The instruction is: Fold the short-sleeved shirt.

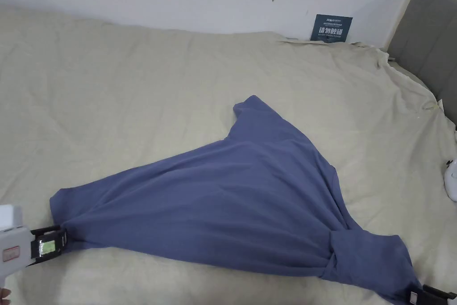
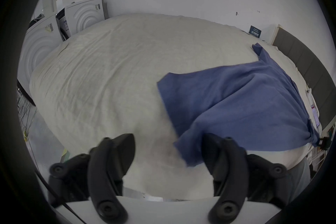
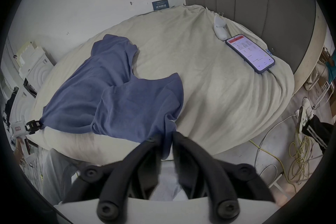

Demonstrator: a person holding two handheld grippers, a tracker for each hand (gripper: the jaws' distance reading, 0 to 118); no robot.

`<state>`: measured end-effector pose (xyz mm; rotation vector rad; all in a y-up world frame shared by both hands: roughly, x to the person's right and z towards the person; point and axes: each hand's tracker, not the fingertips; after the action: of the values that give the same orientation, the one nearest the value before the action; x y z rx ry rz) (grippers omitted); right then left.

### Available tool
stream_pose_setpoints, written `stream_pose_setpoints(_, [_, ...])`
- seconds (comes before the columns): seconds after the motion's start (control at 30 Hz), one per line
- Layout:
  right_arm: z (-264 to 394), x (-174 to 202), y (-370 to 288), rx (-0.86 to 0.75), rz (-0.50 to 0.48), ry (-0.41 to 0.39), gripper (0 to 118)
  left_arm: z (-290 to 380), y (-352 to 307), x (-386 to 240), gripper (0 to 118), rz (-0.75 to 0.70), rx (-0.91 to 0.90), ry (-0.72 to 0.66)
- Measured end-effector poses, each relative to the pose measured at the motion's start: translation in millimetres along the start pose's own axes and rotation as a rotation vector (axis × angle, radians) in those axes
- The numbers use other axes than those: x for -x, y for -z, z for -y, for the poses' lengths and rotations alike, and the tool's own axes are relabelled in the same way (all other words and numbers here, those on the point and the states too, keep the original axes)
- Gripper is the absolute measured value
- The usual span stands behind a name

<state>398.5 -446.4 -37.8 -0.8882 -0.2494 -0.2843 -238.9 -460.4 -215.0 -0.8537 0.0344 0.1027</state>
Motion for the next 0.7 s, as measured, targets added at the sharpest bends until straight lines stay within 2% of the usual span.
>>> stream_pose_setpoints(0.03, [-2, -2, -4, -0.008, 0.001, -0.005, 76, -3, -6, 7, 100, 0.004, -0.015, -0.048])
stream_pose_setpoints(0.07, [-5, -2, -9, -0.015, 0.003, -0.006, 91, -7, -12, 13, 110, 0.016, -0.035, -0.099])
stream_pose_setpoints(0.13, [-18, -3, -22, -0.057, 0.023, -0.040, 91, -18, -26, 23, 115, 0.038, -0.081, -0.211])
stream_pose_setpoints(0.23, [-43, 2, -45, -0.145, 0.068, -0.097, 92, -38, -47, 25, 115, 0.092, -0.183, -0.310])
stream_pose_setpoints(0.37, [-80, 21, -75, -0.298, 0.078, -0.167, 92, -68, -74, -1, 115, 0.100, -0.330, -0.225])
stream_pose_setpoints(0.57, [-112, 64, -88, -0.503, 0.018, -0.134, 100, -86, -92, -65, 115, 0.089, -0.515, -0.106])
stream_pose_setpoints(0.7, [-110, 91, -83, -0.594, -0.013, -0.122, 100, -77, -94, -102, 115, 0.082, -0.566, -0.048])
